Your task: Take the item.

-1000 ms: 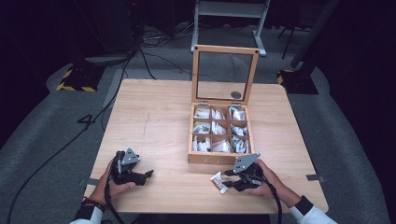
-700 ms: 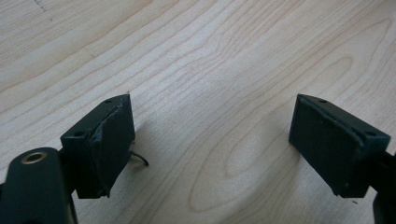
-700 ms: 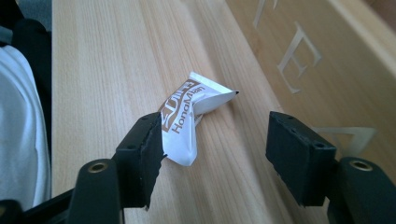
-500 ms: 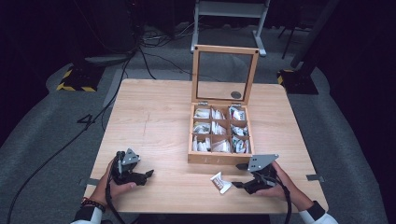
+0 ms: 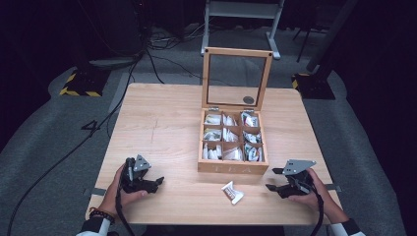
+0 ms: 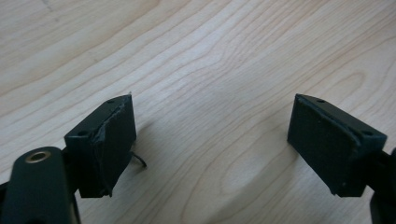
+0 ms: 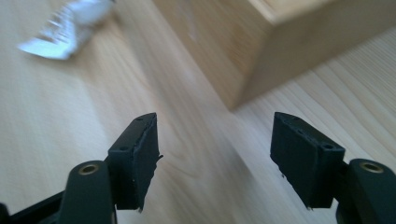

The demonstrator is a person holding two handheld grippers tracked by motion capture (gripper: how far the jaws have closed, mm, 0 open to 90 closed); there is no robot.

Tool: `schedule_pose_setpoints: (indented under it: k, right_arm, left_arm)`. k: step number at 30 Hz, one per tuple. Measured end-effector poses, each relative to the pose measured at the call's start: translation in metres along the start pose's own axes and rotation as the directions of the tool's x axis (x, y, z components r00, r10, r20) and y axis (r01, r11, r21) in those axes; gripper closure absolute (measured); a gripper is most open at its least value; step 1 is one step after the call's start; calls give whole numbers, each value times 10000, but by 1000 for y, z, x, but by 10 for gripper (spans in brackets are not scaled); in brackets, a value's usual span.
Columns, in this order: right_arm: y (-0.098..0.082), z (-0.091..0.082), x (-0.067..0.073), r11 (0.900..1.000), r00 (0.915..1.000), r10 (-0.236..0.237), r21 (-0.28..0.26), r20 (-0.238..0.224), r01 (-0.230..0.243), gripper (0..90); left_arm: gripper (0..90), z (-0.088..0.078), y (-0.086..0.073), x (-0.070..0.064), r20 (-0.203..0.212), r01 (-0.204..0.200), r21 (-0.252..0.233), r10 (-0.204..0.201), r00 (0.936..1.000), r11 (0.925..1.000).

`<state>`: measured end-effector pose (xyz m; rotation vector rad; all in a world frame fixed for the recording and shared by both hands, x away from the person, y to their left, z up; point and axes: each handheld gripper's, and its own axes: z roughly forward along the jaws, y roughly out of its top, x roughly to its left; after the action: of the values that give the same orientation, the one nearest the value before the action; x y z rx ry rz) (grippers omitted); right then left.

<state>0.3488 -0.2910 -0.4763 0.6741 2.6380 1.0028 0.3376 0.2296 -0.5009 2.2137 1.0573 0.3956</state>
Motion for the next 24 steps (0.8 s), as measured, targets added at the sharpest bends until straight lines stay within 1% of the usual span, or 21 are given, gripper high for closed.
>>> schedule_pose_setpoints:
  k: [2, 4, 6, 7, 8, 9, 10, 12, 13, 14, 15, 16, 17, 19, 20, 21, 22, 23, 24]
  right_arm:
    - [-5, 0, -8, 9997, 9994, 209, 128, 274, -212, 333]
    - [-10, -1, -16, 9992, 9975, 386, 118, 593, -393, 335]
    - [-12, -1, -26, 9975, 9937, 704, 30, 876, -709, 337]
    - [-13, -2, -30, 9964, 9916, 851, -29, 973, -852, 337]
    - [-14, -2, -35, 9952, 9892, 982, -77, 1092, -980, 338]
    - [-14, -2, -39, 9942, 9865, 1079, -166, 1234, -1067, 338]
    - [-13, -3, -43, 9926, 9842, 1211, -216, 1296, -1193, 338]
    - [-12, -2, -51, 9894, 9798, 1447, -343, 1378, -1413, 338]
    - [-10, -1, -56, 9850, 9760, 1714, -438, 1344, -1669, 331]
    - [-9, 0, -60, 9823, 9740, 1861, -434, 1292, -1820, 314]
    - [-7, 1, -64, 9804, 9715, 1968, -389, 1325, -1933, 309]
    - [-4, 1, -68, 9791, 9678, 2030, -419, 1486, -1990, 309]
    - [-3, 1, -72, 9789, 9644, 2035, -539, 1690, -1971, 309]
    - [1, 0, -80, 9737, 9583, 2262, -689, 1745, -2173, 312]
    - [3, 0, -84, 9710, 9548, 2362, -818, 1806, -2247, 320]
    - [5, -1, -87, 9704, 9525, 2375, -909, 1907, -2238, 324]
    - [7, -1, -91, 9692, 9500, 2414, -986, 1979, -2258, 325]
    - [10, -2, -94, 9678, 9480, 2458, -1060, 2024, -2283, 325]
    - [13, -4, -98, 9663, 9463, 2503, -1144, 2045, -2308, 325]
  left_arm:
    - [154, 3, 1, 1, 210, -15, -154, 18, 9998, 9999]
    - [149, 5, 4, 3, 265, -227, -145, 231, 9994, 9996]
    - [142, 8, 7, 4, 539, -332, -151, 340, 9980, 9993]
    - [135, 10, 8, 5, 559, -426, -167, 434, 9975, 9990]
    - [135, 12, 10, 5, 653, -429, -210, 442, 9969, 9989]
    - [136, 14, 12, 5, 662, -488, -210, 501, 9965, 9986]
    - [144, 15, 15, 6, 720, -472, -179, 484, 9962, 9987]
    - [158, 19, 20, 10, 1129, -253, -322, 287, 9932, 9992]
    - [159, 21, 22, 12, 1292, -252, -330, 293, 9912, 9991]
    - [161, 22, 24, 13, 1360, -211, -381, 261, 9904, 9991]
    - [166, 24, 26, 14, 1323, -293, -366, 339, 9906, 9989]
    - [167, 26, 28, 14, 1224, -453, -337, 491, 9913, 9984]
    - [167, 28, 32, 16, 1292, -391, -270, 422, 9907, 9989]
    - [185, 30, 38, 20, 1300, -175, -314, 214, 9913, 9994]
    - [192, 31, 41, 22, 1186, -274, -249, 302, 9925, 9993]
    - [191, 34, 45, 25, 1262, -199, -205, 223, 9917, 9996]
    - [191, 35, 48, 27, 1239, -150, -211, 175, 9921, 9997]
    - [192, 36, 52, 30, 1184, -134, -309, 170, 9928, 9994]
    - [193, 37, 57, 33, 1248, -64, -333, 105, 9921, 9994]
